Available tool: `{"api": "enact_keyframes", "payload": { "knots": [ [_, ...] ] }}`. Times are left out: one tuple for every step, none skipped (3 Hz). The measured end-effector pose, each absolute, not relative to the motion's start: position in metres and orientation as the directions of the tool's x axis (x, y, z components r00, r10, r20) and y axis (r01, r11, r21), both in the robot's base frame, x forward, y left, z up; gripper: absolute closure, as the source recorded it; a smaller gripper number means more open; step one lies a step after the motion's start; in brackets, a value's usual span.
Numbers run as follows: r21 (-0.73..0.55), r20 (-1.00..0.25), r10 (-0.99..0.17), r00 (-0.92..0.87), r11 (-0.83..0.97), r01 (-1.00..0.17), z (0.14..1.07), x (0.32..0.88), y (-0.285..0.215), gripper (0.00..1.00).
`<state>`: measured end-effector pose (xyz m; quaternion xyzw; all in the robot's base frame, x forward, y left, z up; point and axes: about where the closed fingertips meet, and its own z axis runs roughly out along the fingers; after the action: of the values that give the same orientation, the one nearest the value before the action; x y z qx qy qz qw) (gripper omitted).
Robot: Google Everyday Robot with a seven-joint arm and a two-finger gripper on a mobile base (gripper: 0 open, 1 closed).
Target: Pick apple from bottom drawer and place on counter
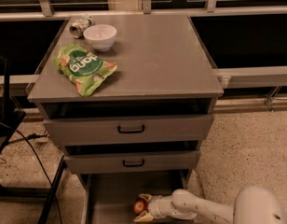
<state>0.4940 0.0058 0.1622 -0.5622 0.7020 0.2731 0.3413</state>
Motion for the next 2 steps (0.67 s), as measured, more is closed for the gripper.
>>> {"api": "enact_keyframes", "payload": {
  "knots": [
    [-0.038,-0.801,-0.588,-0.115,0.24,-0.97,0.1609,0.5044,0.0061,0.34],
    [-0.054,-0.807,-0.581,-0.104,0.248,-0.967,0.1596,0.5099,0.0072,0.34]
  ]
}}
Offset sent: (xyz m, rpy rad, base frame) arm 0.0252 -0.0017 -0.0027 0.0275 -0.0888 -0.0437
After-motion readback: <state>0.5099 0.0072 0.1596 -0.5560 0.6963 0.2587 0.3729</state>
